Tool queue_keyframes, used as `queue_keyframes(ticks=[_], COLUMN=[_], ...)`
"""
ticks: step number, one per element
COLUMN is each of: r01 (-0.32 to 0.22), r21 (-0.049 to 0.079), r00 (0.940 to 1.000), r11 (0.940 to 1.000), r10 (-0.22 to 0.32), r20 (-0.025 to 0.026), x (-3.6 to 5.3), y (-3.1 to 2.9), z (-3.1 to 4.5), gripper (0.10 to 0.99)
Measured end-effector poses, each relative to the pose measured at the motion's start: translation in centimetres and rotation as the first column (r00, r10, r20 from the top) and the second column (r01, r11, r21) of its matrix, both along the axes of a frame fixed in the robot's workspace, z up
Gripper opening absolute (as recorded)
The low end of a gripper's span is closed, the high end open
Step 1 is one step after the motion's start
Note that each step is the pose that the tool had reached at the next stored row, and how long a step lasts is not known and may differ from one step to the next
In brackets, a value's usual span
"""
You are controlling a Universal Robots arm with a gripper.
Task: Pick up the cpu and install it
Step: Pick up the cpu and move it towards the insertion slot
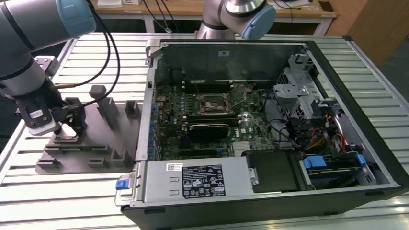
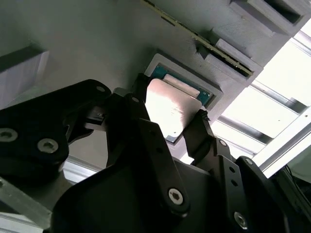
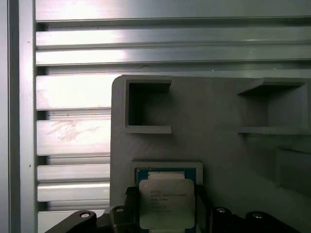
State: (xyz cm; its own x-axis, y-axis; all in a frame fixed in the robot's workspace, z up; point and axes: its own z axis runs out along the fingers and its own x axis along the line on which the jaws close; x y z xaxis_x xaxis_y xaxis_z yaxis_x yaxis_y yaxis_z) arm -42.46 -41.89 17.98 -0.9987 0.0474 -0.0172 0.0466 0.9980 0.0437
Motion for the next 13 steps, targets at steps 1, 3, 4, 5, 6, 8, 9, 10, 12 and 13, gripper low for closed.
queue_keyframes(ticks=[1,3,4,5,6,8,9,10,12,13], r01=[0.0,0.0,0.0,0.0,0.0,0.0,0.0,0.0,0.0,0.0], r21=[0.0,0.0,0.0,0.0,0.0,0.0,0.0,0.0,0.0,0.0], r00=[1.0,1.0,1.0,1.0,1.0,1.0,1.0,1.0,1.0,1.0], r11=[1.0,1.0,1.0,1.0,1.0,1.0,1.0,1.0,1.0,1.0], r10=[0.0,0.0,0.0,0.0,0.0,0.0,0.0,0.0,0.0,0.0], r20=[-0.0001,0.0001,0.0002,0.0003,0.0004,0.0001,0.0,0.0,0.0001,0.0], x=[0.0,0.0,0.0,0.0,0.0,0.0,0.0,0.0,0.0,0.0], y=[0.0,0.0,0.0,0.0,0.0,0.0,0.0,0.0,0.0,0.0], z=[0.0,0.0,0.02,0.04,0.04,0.06,0.07,0.07,0.07,0.1], gripper=[0.545,0.545,0.545,0.545,0.545,0.545,0.545,0.545,0.545,0.545])
